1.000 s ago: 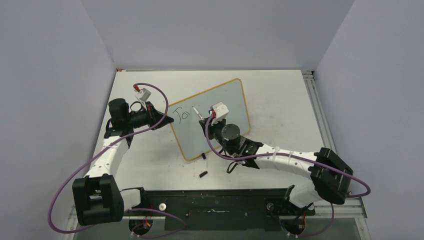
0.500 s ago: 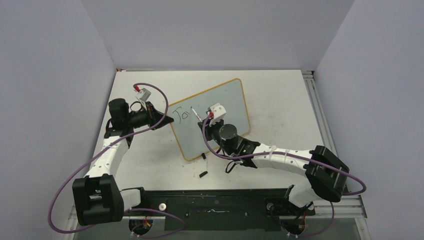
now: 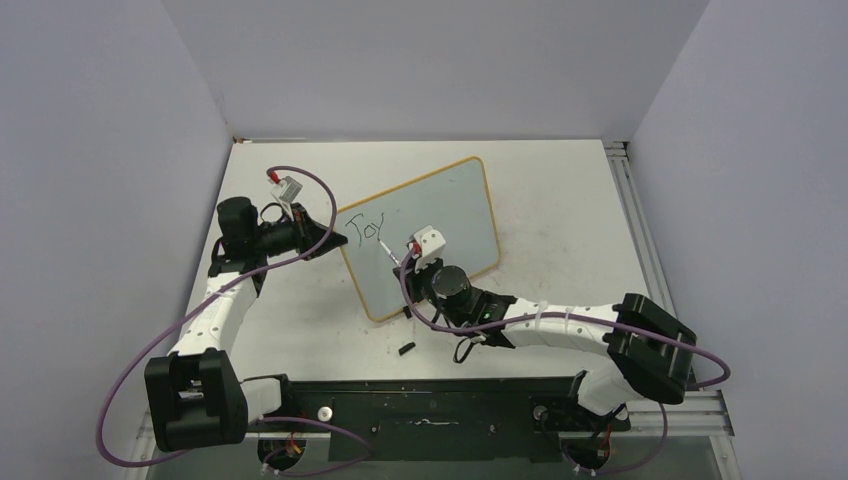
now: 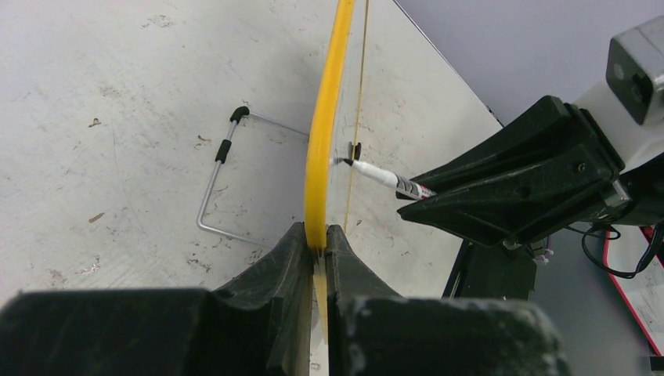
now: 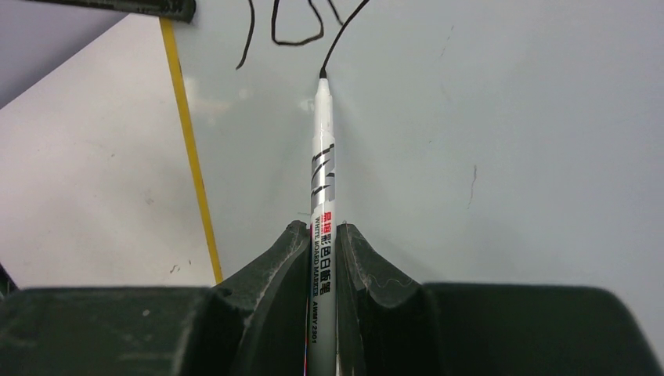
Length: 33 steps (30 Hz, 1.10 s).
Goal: Write a sentence on the whiteboard
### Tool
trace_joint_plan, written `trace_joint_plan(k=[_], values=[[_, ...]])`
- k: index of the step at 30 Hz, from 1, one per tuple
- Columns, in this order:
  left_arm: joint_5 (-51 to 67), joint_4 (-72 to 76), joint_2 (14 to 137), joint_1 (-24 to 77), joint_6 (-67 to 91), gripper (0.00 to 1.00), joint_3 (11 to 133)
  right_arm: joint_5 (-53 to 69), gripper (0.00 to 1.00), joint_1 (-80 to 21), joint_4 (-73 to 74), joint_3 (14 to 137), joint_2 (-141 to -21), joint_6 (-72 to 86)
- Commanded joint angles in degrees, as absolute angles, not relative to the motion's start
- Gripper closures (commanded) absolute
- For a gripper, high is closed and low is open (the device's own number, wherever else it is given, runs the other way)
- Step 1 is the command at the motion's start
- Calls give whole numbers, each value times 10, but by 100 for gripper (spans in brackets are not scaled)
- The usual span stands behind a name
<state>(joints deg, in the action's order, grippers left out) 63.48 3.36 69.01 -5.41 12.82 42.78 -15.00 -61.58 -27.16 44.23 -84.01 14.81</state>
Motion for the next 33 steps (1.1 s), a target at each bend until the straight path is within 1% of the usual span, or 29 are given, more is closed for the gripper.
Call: trace_joint_plan(k=[1, 9, 13, 17, 25, 33], values=[[650, 40, 675, -57, 122, 100, 443, -156, 95, -633, -272, 428, -827, 170], [649, 41, 674, -58, 122, 100, 442, -156, 95, -666, -276, 424, -810, 173], [649, 41, 671, -58, 121, 100, 442, -160, 95, -671, -265, 425, -771, 169], [649, 41, 673, -59, 120, 100, 443, -172, 95, -666, -218, 441, -730, 156], [650, 28, 672, -61, 112, 100, 445, -89, 95, -570, -169, 464, -705, 126], [651, 22, 682, -60, 108, 100, 449, -54, 95, -522, -154, 491, -732, 93]])
